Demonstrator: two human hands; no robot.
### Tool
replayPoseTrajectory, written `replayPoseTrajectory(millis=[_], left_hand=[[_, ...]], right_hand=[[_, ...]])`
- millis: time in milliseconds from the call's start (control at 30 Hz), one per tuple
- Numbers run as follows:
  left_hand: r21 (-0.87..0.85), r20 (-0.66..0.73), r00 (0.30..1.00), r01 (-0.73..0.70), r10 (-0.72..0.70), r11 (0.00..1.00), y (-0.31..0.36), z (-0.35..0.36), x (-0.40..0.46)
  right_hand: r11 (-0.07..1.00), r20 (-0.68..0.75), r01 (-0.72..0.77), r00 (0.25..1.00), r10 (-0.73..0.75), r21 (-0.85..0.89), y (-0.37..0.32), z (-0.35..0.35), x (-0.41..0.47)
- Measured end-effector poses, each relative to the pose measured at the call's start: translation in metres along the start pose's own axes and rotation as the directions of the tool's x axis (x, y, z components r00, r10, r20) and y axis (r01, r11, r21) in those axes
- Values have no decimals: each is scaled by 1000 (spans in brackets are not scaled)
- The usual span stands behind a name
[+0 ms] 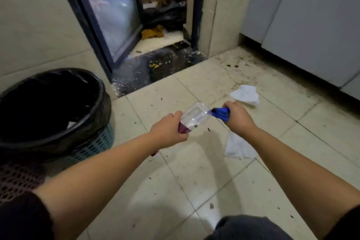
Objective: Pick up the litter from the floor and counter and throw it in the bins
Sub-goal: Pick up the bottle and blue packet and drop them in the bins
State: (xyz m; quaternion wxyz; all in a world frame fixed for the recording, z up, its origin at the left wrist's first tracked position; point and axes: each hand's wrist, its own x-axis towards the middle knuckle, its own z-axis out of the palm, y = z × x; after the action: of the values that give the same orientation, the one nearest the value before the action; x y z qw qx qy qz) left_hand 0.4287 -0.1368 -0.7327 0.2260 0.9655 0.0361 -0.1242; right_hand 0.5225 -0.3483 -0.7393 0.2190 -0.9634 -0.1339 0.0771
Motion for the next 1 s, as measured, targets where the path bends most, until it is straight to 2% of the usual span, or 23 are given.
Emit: replayPoseTrajectory(millis=[200, 300, 367, 433, 533, 633, 700, 767, 833, 933, 1000], left_hand=[[-234, -239, 957, 109, -166, 966, -105, -152, -60], [-333, -340, 890, 188, -303, 924, -166, -201, -101], [-417, -331, 865, 225, -377, 881, -207, -220, -126], [-514, -312, 851, 222, -422, 829, -240, -228, -147], [-571, -281, 813, 285, -510, 769, -281, -228, -173], [-599, -256, 808, 299, -531, 743, -308, -229, -194], [-625, -264, 785, 303, -560, 719, -324, -234, -208], [-661, -288, 755, 288, -589, 693, -339, -241, -223], [-696, -321, 706, 275, -631, 663, -352, -250, -238], [-745, -323, 634, 288, -703, 602, -375, -253, -258], [-771, -260, 598, 344, -758, 536, -390, -243, -266]], right_hand=[[958, -152, 206, 972, -177, 198, -200, -1, 42], [911, -152, 325, 944, -294, 255, -290, 21, 42], [878, -121, 419, 908, -401, 232, -341, 42, 38], [861, -32, 476, 877, -479, 179, -379, 71, 36], [879, 173, 477, 864, -473, 22, -412, 121, 32], [914, 387, 396, 859, -335, -88, -420, 161, 28], [910, 557, 363, 807, -199, -201, -423, 177, 26], [875, 642, 404, 752, -152, -266, -434, 183, 24], [855, 616, 476, 741, -266, -204, -462, 184, 19], [798, 360, 600, 733, -578, 58, -521, 187, -3], [666, 217, 729, 632, -744, 157, -554, 196, -28]])
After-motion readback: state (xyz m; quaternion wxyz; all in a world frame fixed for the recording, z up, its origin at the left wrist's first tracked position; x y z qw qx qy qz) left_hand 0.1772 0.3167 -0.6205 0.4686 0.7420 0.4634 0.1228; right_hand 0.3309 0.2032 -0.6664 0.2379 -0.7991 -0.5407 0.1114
